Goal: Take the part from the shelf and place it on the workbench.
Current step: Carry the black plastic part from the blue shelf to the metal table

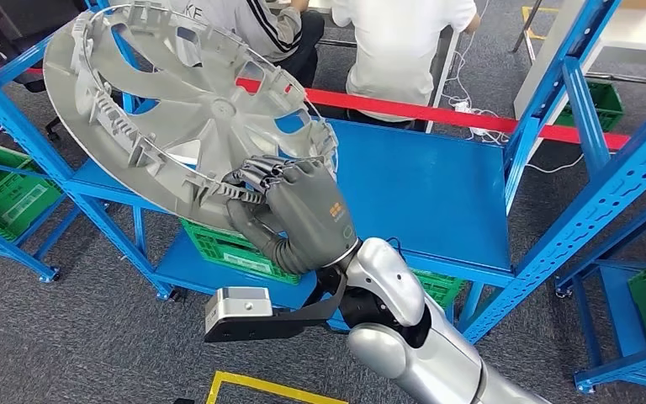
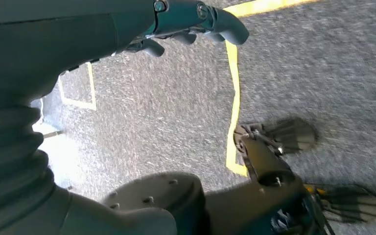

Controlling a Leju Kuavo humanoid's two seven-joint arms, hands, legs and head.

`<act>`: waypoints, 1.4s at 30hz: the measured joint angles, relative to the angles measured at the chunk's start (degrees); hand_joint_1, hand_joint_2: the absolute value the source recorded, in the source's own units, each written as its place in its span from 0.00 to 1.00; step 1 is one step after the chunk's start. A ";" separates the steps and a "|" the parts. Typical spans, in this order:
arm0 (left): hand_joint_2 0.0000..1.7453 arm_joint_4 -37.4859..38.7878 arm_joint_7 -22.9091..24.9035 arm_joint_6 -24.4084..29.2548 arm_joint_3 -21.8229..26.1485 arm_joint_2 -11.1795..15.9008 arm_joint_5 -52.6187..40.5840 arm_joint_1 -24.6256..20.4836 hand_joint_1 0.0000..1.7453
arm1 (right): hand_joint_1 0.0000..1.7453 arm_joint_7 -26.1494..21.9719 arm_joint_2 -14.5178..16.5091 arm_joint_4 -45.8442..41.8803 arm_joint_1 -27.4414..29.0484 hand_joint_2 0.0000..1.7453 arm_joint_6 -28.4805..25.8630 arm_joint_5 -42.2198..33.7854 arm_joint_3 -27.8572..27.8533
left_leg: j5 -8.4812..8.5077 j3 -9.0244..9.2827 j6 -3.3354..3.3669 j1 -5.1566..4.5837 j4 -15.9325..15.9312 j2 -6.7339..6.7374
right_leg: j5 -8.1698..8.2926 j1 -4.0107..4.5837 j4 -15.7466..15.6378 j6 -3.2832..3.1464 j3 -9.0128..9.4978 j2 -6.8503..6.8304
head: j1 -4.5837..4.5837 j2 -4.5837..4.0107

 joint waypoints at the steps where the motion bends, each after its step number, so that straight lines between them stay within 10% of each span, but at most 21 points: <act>1: 1.00 0.01 0.01 0.00 0.01 -0.03 -0.02 0.02 0.00 | 1.00 -0.04 -0.02 -0.01 0.03 1.00 0.02 -0.01 0.00 | 0.63 -0.35 0.41 0.08 -0.25 0.11 | -0.07 -0.07 -0.10 0.33 -0.19 0.01 | 0.02 0.00; 7: 1.00 -0.01 0.07 0.04 0.01 -0.11 -0.14 0.08 0.00 | 1.00 -0.27 -0.21 0.00 0.21 1.00 0.56 -0.63 -0.07 | 4.88 -4.97 1.73 0.32 -0.39 0.44 | -11.44 -0.14 14.55 1.43 -3.53 0.01 | 0.33 0.00; 10: 1.00 -0.01 0.07 0.04 0.01 -0.21 -0.17 0.12 0.00 | 1.00 -0.21 -0.39 0.01 0.22 1.00 0.61 -0.68 -0.09 | 6.36 -7.45 1.44 0.32 0.29 0.45 | -8.41 -0.08 9.95 1.12 2.27 -0.01 | 0.34 0.00; 14: 1.00 -0.11 0.08 -0.19 0.02 -0.42 -0.26 -0.06 0.00 | 1.00 -0.15 -0.43 0.02 0.20 1.00 0.61 -0.70 -0.35 | 7.95 -8.70 0.14 0.29 0.61 0.47 | -9.12 0.63 -0.99 -0.11 9.59 -0.05 | 0.43 0.00; 17: 1.00 -0.13 0.22 -0.33 0.02 -0.50 -0.42 -0.31 0.00 | 1.00 -0.01 -0.39 0.10 0.10 1.00 0.71 -0.68 -0.82 | 7.83 -9.24 -0.94 0.52 0.85 0.34 | -7.46 0.46 -1.69 -1.27 8.66 -0.18 | 0.53 0.00; 22: 1.00 -0.34 0.49 -0.89 0.01 -0.62 -1.06 -0.75 0.00 | 1.00 0.13 -0.18 0.81 -0.09 1.00 0.96 -0.68 -1.93 | -2.38 -12.80 -2.34 0.88 14.70 0.16 | -4.04 0.18 -1.96 -1.93 4.96 -0.31 | 0.11 0.00; 24: 1.00 -0.43 0.63 -0.93 0.01 -0.60 -1.29 -0.94 0.00 | 1.00 0.07 -0.18 1.11 -0.07 1.00 1.04 -0.68 -2.25 | -0.32 -10.74 -2.60 1.05 15.14 0.16 | -2.70 0.08 -1.84 -1.60 3.18 -0.31 | 0.10 0.00; 26: 1.00 -0.50 0.96 -0.96 0.01 -0.63 -1.59 -1.32 0.00 | 1.00 -0.18 -0.17 1.39 -0.06 1.00 1.02 -0.69 -2.70 | 1.76 -5.10 -2.73 1.29 8.51 0.10 | -1.49 0.03 -1.60 -1.03 1.69 -0.30 | 0.08 0.00; 29: 1.00 -0.61 1.43 -1.13 0.01 -0.72 -1.93 -1.93 0.00 | 1.00 -1.28 -0.21 1.85 -0.09 1.00 0.85 -0.81 -3.23 | 0.20 0.48 -1.57 0.93 -0.42 -0.38 | 0.26 0.13 -1.64 0.11 0.79 -0.35 | 0.16 0.00; 32: 1.00 -0.56 1.78 -1.22 0.01 -0.73 -2.07 -1.99 0.00 | 1.00 -2.26 -0.53 2.63 -0.06 1.00 0.63 -0.94 -3.37 | 1.59 -0.65 0.59 0.54 -0.98 -0.13 | 0.79 -0.25 -1.87 1.30 0.29 -0.26 | 0.20 0.00; 37: 1.00 -0.49 1.87 -1.32 0.01 -0.53 -2.13 -1.95 0.00 | 1.00 -3.40 -1.17 4.09 -0.04 1.00 0.47 -1.50 -3.48 | 5.49 -5.11 2.19 0.23 -0.90 0.26 | -10.98 -0.34 12.60 1.85 -3.18 -0.16 | 0.46 0.00; 39: 1.00 -0.49 1.87 -1.66 0.01 -0.50 -2.28 -1.91 0.00 | 1.00 -3.55 -1.48 4.78 0.07 1.00 0.10 -1.69 -3.48 | 6.83 -7.20 2.21 0.03 -0.51 0.24 | -9.78 -0.12 14.21 1.54 -1.43 -0.15 | 0.46 0.00; 42: 1.00 -0.50 1.87 -2.18 0.01 -0.57 -2.82 -2.10 0.00 | 1.00 -3.59 -1.81 5.25 0.18 1.00 -0.81 -1.50 -3.49 | 8.52 -9.66 1.81 -0.09 0.20 0.24 | -8.17 0.76 3.91 0.17 7.36 -0.21 | 0.44 0.00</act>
